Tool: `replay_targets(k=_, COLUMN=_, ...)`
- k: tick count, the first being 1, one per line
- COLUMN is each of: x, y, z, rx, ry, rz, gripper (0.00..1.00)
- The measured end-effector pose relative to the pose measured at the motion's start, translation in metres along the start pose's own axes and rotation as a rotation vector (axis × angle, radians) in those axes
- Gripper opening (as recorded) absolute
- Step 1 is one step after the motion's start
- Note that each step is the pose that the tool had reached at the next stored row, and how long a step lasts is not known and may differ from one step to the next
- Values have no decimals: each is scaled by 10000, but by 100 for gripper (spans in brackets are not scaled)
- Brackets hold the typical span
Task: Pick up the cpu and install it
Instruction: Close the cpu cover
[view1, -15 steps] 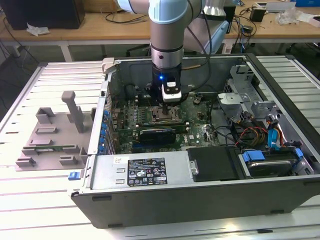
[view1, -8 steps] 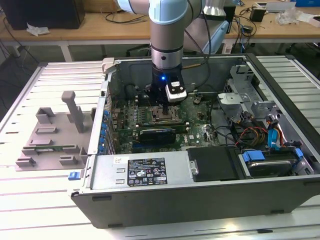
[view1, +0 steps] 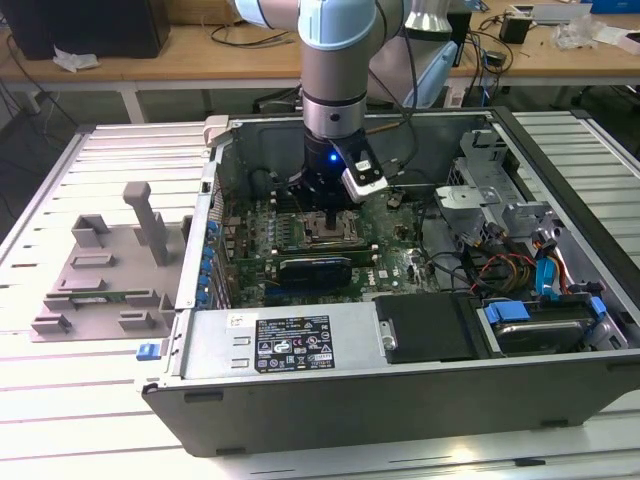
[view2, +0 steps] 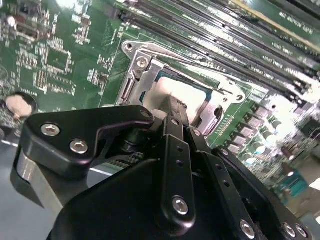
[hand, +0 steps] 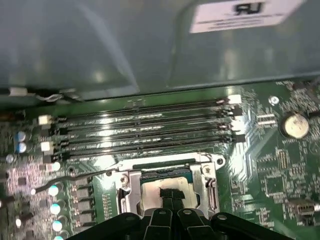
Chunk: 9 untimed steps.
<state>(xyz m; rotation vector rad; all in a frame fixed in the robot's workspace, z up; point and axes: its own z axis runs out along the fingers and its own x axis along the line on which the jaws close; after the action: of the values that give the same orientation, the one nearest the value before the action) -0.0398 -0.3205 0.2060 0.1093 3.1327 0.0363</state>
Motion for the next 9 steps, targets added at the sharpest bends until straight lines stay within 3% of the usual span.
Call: replay_targets(k=9, x=0, y=1, z=-47, rx=-2, ry=0, rz=-19, gripper=11)
